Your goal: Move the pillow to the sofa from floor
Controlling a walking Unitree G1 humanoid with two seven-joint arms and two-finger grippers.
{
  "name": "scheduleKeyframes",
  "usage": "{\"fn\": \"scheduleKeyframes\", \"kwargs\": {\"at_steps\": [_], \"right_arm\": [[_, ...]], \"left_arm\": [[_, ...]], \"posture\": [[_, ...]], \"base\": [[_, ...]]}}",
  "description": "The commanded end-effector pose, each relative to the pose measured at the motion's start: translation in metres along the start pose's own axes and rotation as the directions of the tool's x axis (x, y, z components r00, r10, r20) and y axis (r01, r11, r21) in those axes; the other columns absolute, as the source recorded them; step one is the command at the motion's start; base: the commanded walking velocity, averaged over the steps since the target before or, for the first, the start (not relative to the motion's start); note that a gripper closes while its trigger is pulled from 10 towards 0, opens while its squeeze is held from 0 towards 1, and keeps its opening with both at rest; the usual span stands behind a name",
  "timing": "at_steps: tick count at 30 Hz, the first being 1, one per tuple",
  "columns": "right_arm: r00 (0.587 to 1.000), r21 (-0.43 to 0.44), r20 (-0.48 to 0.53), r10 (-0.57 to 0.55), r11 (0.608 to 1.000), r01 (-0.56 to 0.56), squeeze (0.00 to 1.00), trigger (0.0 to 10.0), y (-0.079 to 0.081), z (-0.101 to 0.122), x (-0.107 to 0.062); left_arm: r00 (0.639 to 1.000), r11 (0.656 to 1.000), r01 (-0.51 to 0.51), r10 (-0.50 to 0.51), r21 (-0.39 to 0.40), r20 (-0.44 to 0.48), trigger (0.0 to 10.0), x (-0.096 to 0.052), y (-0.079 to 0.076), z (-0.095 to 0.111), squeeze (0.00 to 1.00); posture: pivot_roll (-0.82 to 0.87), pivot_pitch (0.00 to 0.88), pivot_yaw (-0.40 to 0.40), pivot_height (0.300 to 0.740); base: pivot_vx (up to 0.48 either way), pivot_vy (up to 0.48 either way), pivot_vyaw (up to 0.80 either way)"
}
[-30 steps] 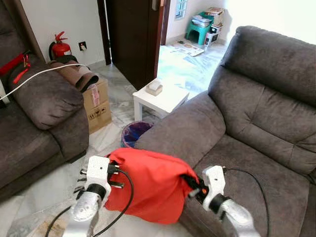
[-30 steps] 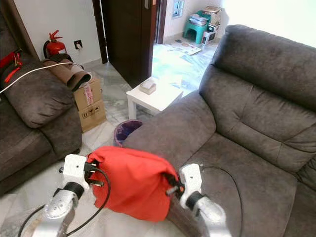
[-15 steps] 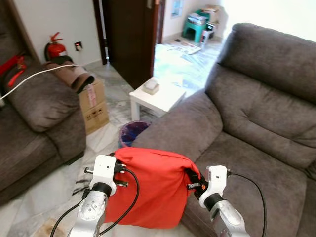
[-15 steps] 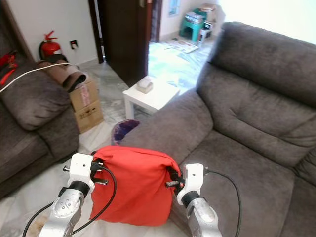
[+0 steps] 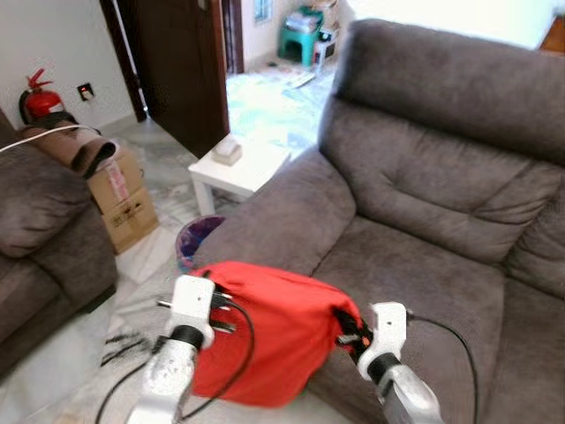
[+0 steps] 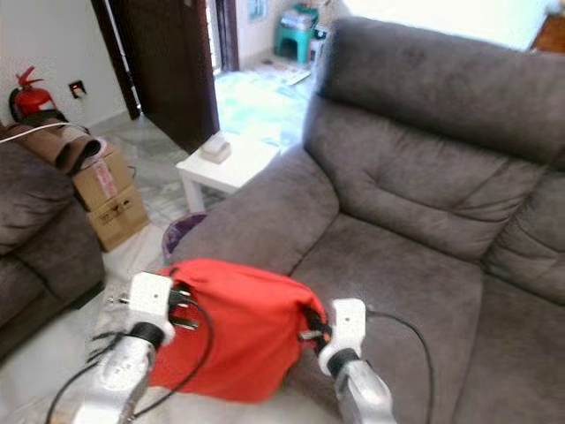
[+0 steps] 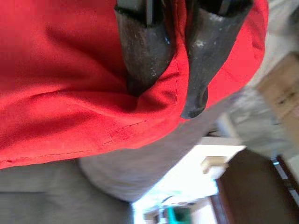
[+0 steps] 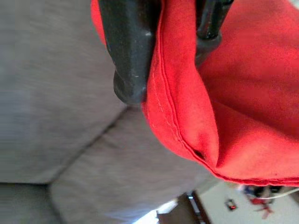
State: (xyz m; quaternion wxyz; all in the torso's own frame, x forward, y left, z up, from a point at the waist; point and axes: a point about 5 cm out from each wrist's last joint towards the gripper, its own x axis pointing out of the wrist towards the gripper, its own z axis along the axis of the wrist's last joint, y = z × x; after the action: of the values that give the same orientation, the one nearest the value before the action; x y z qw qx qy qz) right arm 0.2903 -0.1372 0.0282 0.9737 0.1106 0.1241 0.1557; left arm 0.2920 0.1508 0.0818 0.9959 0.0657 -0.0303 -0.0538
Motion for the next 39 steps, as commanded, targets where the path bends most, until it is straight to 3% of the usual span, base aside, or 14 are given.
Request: {"fn": "scheduleKeyframes", "kwargs": {"at_steps": [1,26,39], "right_arm": [[0.994,-0.021,0.107,-0.025,0.999,0.028,0.00,10.0,-0.0053,0.0223,0.0042],[0.993,-0.042,0.114,-0.022,0.999,0.027,0.00,10.0,-0.0062,0.0269,0.0091],[0.991,-0.042,0.127,-0.028,0.999,0.034,0.00,10.0,-0.0060,0.0287,0.0104]], "left_arm": [[1.000,1.000,-0.014,0.014,0.001,0.028,10.0,-0.0011,0.0040,0.0045,0.00],[0.998,0.999,-0.014,0.016,-0.038,0.054,10.0,-0.0003,0.0036,0.0083,0.00],[0.998,0.999,-0.013,0.015,-0.036,0.064,10.0,-0.0014,0.0048,0.0096,0.00]], "posture": [[0.19,0.102,-0.064,0.740],[0.19,0.111,-0.078,0.740],[0.19,0.114,-0.079,0.740]], "base": [[0.000,0.000,-0.80],[0.000,0.000,-0.80],[0.000,-0.058,0.00]]}}
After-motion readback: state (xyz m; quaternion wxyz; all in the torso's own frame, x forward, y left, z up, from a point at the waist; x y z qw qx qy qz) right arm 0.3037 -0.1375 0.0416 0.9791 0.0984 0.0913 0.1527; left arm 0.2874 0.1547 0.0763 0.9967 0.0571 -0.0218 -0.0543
